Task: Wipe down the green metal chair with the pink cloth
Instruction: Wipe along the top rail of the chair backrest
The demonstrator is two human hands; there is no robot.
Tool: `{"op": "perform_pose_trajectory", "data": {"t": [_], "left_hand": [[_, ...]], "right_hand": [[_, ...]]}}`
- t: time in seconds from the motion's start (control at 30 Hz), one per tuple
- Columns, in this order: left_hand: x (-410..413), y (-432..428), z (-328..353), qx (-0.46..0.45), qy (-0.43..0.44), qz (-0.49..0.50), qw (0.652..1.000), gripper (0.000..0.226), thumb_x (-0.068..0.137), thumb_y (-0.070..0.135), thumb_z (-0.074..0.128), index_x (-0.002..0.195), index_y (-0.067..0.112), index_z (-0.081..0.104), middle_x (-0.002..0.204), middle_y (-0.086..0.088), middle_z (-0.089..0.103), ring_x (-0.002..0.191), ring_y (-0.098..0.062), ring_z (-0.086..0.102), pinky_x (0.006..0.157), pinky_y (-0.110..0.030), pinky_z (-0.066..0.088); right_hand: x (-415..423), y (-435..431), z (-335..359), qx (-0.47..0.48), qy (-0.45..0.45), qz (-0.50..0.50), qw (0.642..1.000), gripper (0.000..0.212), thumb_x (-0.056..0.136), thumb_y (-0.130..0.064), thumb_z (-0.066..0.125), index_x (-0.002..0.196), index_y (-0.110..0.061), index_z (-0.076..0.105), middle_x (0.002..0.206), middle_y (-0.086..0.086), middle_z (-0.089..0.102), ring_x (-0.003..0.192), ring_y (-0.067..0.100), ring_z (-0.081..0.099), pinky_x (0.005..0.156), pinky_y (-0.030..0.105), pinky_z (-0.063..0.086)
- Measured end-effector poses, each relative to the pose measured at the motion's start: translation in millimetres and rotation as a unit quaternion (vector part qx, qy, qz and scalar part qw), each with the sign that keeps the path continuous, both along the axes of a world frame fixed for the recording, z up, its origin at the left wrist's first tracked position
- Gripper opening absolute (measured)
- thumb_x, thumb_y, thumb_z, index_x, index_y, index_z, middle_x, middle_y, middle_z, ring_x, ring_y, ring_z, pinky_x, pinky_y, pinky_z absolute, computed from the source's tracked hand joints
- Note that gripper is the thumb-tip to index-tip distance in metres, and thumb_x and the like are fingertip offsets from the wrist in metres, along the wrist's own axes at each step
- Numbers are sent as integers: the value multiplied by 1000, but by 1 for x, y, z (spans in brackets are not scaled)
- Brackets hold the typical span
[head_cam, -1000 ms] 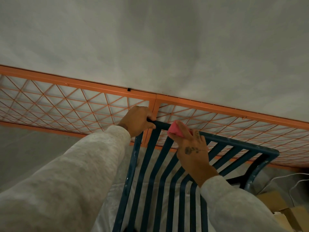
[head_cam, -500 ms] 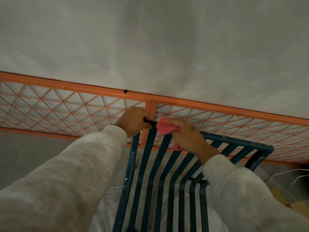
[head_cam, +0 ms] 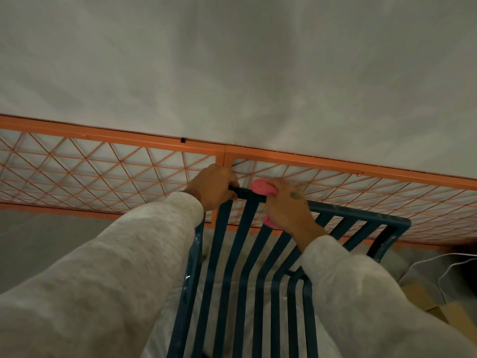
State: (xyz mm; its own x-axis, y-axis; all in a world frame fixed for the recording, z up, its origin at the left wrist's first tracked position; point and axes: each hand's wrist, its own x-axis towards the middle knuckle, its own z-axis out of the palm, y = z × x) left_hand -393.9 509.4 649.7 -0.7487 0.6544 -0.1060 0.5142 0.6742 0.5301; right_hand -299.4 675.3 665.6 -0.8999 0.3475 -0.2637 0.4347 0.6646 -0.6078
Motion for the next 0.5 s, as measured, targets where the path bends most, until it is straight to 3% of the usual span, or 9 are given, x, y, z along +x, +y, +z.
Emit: {"op": "perform_pose_trajectory", "data": {"t": [0.07, 0.13, 0.23, 0.3, 0.37, 0.5], "left_hand": [[1, 0, 0, 3, 0, 5, 1000, 17, 84, 27, 72, 99, 19, 76, 90, -2, 69, 82, -20, 63, 75, -36, 53], [1, 0, -2, 6, 4, 7, 1000, 11, 83, 28, 73, 90, 20, 76, 84, 1, 68, 78, -20, 64, 73, -35, 52], [2, -1, -2, 18, 1, 7, 1000, 12, 83, 27, 73, 93, 21, 75, 86, 6, 66, 81, -16, 62, 75, -32, 50], [2, -2, -2, 27, -4, 12, 1000, 19, 83, 25, 73, 101, 19, 75, 93, 4, 67, 84, -13, 59, 76, -30, 48], [3, -3, -3, 32, -5, 16, 999, 21, 83, 24, 73, 103, 18, 74, 94, 5, 66, 84, -13, 57, 76, -28, 47], [3, -3, -5, 37, -7, 18, 999, 20, 83, 24, 73, 103, 19, 74, 88, 10, 60, 82, -11, 56, 75, -26, 45]], "right_hand": [[-3, -12, -5, -9, 16, 28, 999, 46, 95, -7, 42, 135, -27, 55, 123, 8, 62, 93, 26, 66, 85, 40, 58], [-1, -19, -12, 19, 19, 72, 997, 53, 95, -3, 46, 141, -28, 51, 141, 5, 52, 114, 26, 59, 97, 38, 53], [19, -11, -21, 97, 40, 132, 986, 63, 92, 1, 50, 146, -31, 44, 157, -4, 35, 142, 25, 38, 117, 44, 34], [37, 5, -28, 159, 58, 159, 973, 65, 92, 0, 52, 147, -31, 42, 159, -4, 30, 142, 27, 38, 119, 49, 29], [52, 19, -32, 155, 70, 112, 979, 65, 92, 0, 53, 148, -31, 40, 160, -4, 30, 138, 29, 43, 118, 50, 30], [45, 14, -35, 113, 91, 11, 989, 61, 92, 0, 53, 146, -26, 44, 153, 0, 41, 128, 33, 50, 106, 50, 46]]}}
